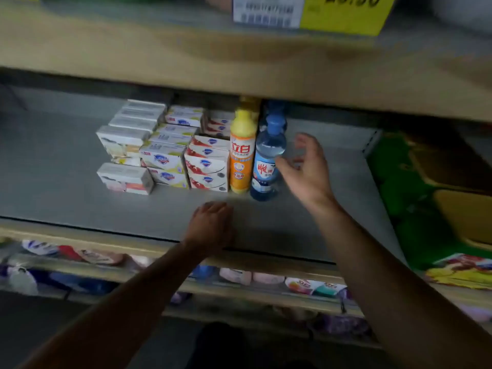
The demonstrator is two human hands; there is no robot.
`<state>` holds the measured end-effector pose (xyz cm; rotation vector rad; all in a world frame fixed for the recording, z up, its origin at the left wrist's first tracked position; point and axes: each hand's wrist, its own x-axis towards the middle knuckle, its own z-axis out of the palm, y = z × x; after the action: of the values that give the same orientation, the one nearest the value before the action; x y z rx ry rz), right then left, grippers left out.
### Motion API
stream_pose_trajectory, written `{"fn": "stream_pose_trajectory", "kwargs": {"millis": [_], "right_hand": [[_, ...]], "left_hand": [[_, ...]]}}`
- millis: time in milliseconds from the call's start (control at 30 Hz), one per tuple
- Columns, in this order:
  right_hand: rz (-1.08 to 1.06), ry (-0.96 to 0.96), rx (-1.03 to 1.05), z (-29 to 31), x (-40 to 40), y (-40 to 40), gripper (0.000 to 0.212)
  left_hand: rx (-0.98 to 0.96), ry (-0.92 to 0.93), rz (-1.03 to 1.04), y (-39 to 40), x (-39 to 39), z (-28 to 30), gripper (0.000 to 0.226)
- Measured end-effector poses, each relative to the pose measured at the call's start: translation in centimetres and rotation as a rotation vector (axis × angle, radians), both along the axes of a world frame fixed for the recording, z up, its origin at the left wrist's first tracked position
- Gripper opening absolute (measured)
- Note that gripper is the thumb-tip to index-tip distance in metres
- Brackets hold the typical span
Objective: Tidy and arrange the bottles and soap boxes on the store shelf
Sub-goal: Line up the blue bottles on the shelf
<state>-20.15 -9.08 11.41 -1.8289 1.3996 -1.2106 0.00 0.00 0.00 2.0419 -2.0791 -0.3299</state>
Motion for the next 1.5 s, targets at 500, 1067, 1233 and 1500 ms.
{"fn": "stream_pose_trajectory", "kwargs": {"millis": [500, 1067, 1233, 1500], "right_hand": [[-0.015, -0.099, -0.195, -4.3, 2.1, -1.2, 0.06], [-0.014, -0.216, -0.136, -1.0, -2.1, 16.5, 0.055], [-0.073, -0.207, -0.064, -0.3, -1.1, 19.9, 0.052], [0.171, -0.43, 0.405, -1.3, -1.4, 20.7, 0.049]], "left_hand": [[-0.29, -0.099, -0.046, 0.2, -0.1, -3.1, 0.058], [-0.178, 1.083, -0.105, 7.9, -2.4, 1.9, 0.026], [-0.095, 1.231, -0.333, 15.4, -5.5, 2.9, 0.036], [0.472, 1.736, -0.115, 21.9, -6.7, 6.2, 0.053]]}}
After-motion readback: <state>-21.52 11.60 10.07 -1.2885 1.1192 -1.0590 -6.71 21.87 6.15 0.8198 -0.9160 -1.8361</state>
